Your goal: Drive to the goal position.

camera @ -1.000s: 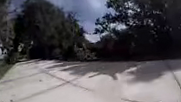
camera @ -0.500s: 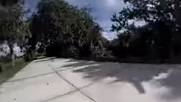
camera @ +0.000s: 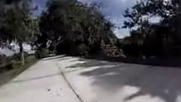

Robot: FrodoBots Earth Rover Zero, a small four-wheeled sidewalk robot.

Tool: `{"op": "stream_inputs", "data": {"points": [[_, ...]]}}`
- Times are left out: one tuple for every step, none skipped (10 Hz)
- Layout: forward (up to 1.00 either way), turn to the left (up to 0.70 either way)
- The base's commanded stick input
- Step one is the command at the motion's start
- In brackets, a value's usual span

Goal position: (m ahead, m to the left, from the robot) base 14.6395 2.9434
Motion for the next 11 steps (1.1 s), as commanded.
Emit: {"op": "stream_inputs", "data": {"points": [[0.85, 0.00], [0.85, 0.00], [0.85, 0.00], [0.85, 0.00], [0.85, 0.00], [0.85, 0.00], [0.85, 0.00], [0.85, 0.00], [0.85, 0.00], [0.85, 0.18], [0.85, 0.34]]}}
